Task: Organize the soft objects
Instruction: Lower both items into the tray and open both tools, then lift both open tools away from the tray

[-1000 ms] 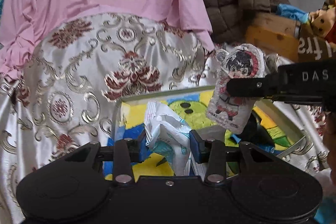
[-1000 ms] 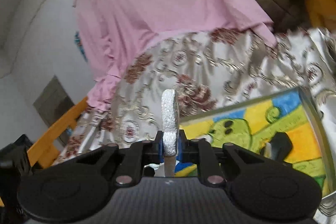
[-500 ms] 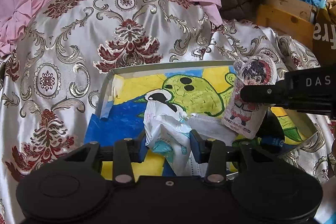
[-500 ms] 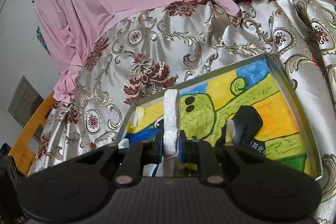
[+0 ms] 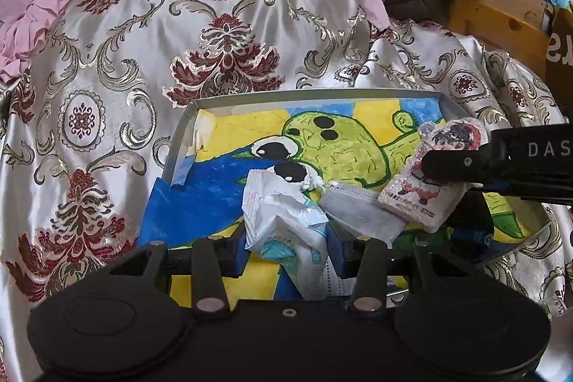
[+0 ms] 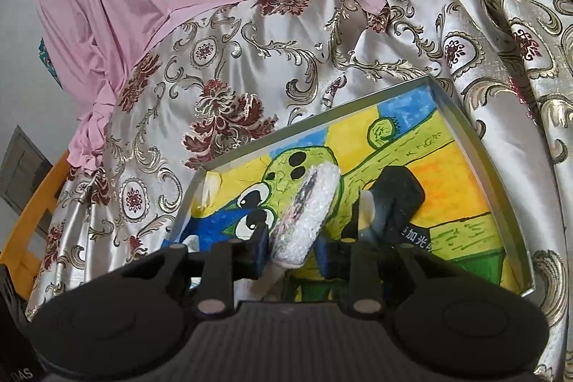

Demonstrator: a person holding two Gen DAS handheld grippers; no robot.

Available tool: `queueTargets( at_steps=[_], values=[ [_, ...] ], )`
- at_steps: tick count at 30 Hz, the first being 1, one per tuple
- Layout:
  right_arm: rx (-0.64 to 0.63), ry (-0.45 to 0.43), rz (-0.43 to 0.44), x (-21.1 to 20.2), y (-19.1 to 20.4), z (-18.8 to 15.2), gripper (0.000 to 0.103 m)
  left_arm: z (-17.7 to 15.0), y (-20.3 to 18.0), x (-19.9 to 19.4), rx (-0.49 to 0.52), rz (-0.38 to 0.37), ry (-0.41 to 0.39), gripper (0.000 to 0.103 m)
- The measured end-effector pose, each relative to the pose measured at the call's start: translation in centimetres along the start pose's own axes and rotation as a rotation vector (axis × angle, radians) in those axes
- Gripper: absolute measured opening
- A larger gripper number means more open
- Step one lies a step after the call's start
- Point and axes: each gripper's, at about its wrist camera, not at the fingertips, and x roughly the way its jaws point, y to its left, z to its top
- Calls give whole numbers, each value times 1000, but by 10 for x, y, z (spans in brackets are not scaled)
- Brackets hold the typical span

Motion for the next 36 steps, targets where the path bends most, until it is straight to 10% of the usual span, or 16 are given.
queueTargets(
  at_steps=[14, 36],
  values=[
    [31, 9, -1, -8, -8, 6, 63, 2, -2, -6, -20, 16, 16, 52],
    [-8, -64, 70, -57, -3, 4, 103, -8, 18, -74, -152, 72, -85, 95]
  ],
)
